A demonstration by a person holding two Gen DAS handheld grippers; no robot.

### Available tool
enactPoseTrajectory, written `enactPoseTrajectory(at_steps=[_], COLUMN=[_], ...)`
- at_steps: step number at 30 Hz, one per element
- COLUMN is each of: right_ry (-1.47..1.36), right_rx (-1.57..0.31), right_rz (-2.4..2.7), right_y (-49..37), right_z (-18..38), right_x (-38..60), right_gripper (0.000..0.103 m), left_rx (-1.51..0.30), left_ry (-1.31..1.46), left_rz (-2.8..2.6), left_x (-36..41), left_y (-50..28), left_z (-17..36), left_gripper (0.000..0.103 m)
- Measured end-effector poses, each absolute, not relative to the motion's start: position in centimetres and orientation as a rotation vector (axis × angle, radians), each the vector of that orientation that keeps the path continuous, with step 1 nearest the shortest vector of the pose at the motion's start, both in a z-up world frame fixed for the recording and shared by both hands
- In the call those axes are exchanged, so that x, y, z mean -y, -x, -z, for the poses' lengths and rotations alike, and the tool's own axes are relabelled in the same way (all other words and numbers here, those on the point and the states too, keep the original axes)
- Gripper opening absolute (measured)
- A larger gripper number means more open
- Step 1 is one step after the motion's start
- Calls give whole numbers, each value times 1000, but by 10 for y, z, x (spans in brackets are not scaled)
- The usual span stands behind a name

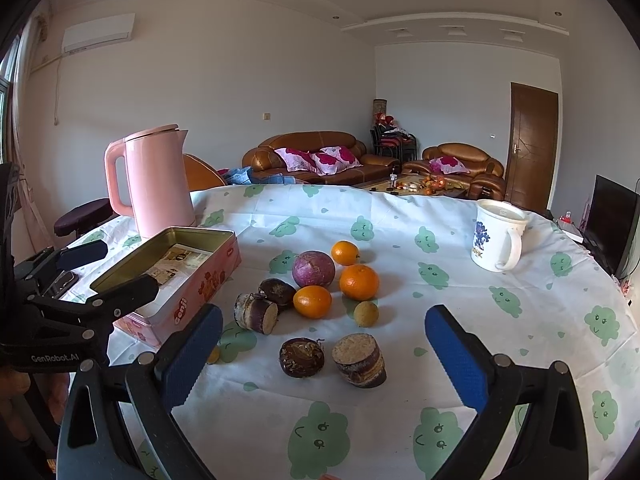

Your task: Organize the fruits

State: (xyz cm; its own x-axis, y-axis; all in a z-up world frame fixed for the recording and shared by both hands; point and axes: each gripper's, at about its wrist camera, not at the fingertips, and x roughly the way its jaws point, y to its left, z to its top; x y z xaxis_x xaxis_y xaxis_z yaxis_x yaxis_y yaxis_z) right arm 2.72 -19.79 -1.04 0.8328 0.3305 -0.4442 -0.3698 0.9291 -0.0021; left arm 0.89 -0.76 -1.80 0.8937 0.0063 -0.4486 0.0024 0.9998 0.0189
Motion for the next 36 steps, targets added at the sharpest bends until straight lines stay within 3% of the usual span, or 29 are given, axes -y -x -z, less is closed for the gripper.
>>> enactPoseTrajectory(at_steps=[30,32,34,36], right_ry=[72,57,37,16], right_rx=[-467,-466,-467,-471], right_rz=[-343,-328,-321,-318], right_y=[-27,-28,-30,-32], right_z=[30,34,37,39], right_x=[213,219,225,230], right_gripper=[102,102,102,102], left_rx=[-503,-516,-534,-555], left_ry=[-61,-74,-86,-93], left_rz=[53,69,93,114], left_x=[18,22,27,33], left_y=[-1,1,-2,-6], left_z=[41,46,49,53], left_gripper=[102,99,86,83])
